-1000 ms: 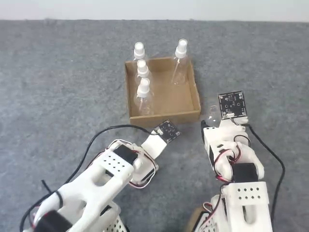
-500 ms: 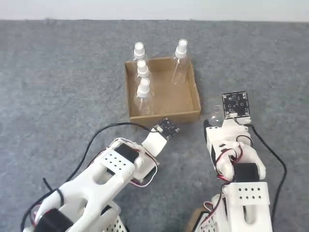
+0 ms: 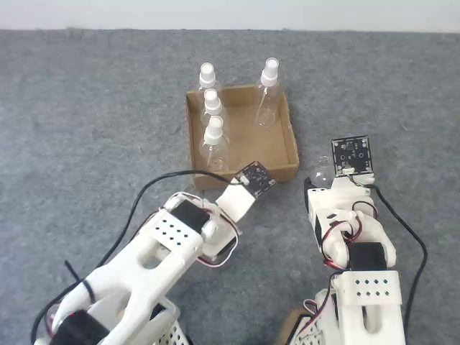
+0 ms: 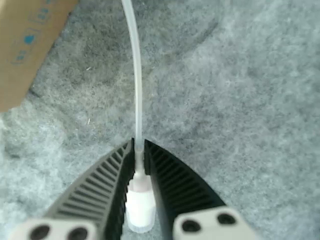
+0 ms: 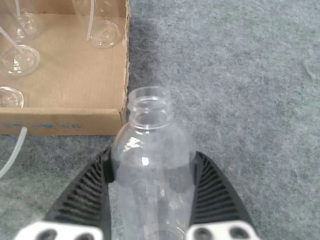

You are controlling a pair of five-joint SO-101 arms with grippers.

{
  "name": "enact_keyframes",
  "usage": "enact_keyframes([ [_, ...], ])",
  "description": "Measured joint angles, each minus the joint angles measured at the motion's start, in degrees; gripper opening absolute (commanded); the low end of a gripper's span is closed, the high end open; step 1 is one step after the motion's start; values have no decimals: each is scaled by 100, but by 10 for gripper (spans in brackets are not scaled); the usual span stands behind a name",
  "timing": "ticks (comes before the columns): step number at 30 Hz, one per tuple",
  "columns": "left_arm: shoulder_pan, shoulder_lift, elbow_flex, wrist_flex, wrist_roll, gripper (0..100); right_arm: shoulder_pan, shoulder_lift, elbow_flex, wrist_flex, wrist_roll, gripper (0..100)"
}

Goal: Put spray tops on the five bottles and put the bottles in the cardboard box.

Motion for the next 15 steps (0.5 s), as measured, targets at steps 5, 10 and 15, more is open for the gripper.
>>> enact_keyframes([
  [5, 0, 0, -360, 308, 0, 10, 0, 0, 0, 0, 0, 10],
  [10, 0, -237, -492, 343, 0, 10, 0, 0, 0, 0, 0, 10],
  [15, -88, -1442, -492, 492, 273, 10, 0, 0, 0, 0, 0, 10],
])
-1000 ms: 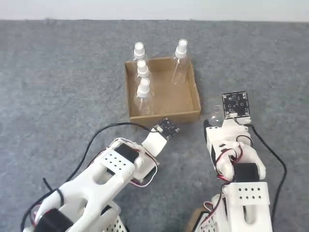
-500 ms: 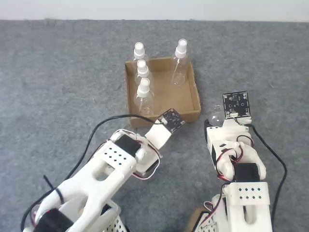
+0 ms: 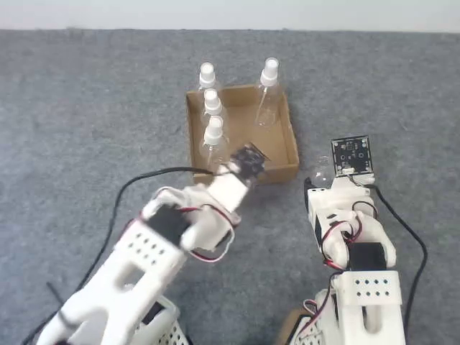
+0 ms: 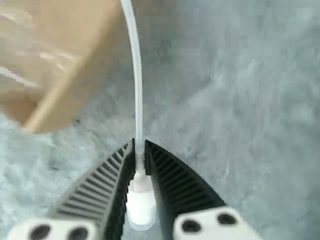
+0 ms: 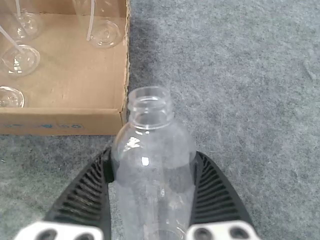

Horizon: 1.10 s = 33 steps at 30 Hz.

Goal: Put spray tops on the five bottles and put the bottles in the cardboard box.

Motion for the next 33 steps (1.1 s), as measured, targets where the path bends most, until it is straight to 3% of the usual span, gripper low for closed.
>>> enact_keyframes([
  [7, -791, -1442, 0, 79, 264, 10, 0, 0, 0, 0, 0, 10],
  [16, -2022, -1960, 0, 53, 536, 10, 0, 0, 0, 0, 0, 10],
  [23, -2541, -2022, 0, -352, 1292, 10, 0, 0, 0, 0, 0, 10],
  [33, -2963, -2022, 404, -949, 1732, 13, 0, 0, 0, 0, 0, 10],
])
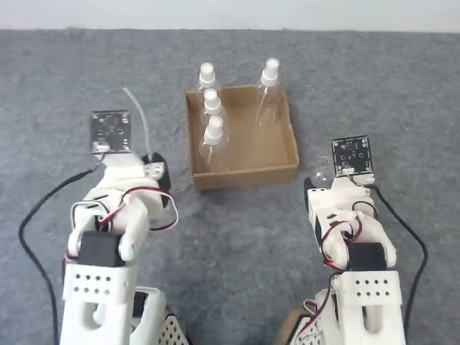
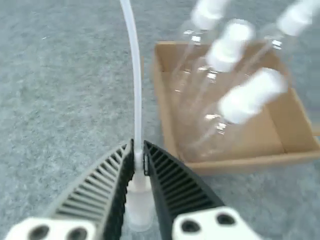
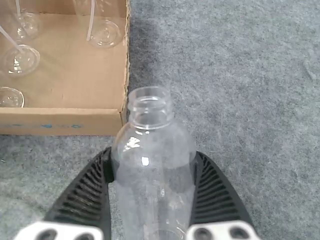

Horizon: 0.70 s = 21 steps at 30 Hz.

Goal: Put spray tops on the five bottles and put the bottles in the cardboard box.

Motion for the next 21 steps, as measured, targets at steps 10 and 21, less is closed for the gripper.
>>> enact_keyframes([
  [10, -510, 0, 1081, -677, 492, 77, 0, 0, 0, 0, 0, 9],
  [21, -1829, 0, 1459, -686, 554, 195, 0, 0, 0, 0, 0, 9],
])
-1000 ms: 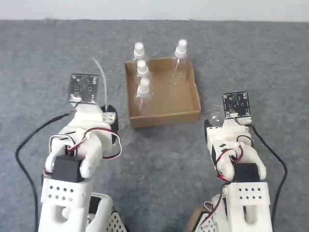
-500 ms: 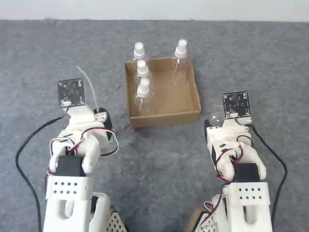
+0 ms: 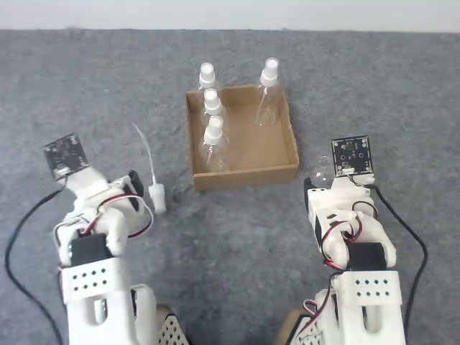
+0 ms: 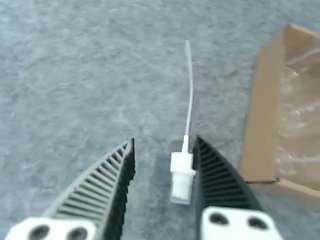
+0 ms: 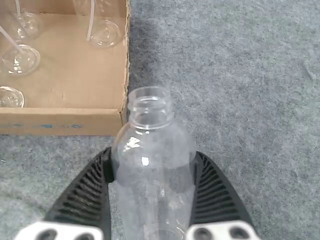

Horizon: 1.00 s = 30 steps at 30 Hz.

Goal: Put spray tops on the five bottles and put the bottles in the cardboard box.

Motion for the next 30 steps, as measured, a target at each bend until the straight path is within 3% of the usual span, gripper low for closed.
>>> enact_keyframes([
  [10, -273, 0, -62, 18, -985, 186, 0, 0, 0, 0, 0, 9],
  [16, -70, 141, -870, 607, -1415, 155, 0, 0, 0, 0, 0, 9],
  [24, 281, 2145, -2541, 1371, -1556, 155, 0, 0, 0, 0, 0, 9],
  [30, 299, 3824, -3473, 1451, -1565, 155, 0, 0, 0, 0, 0, 9],
])
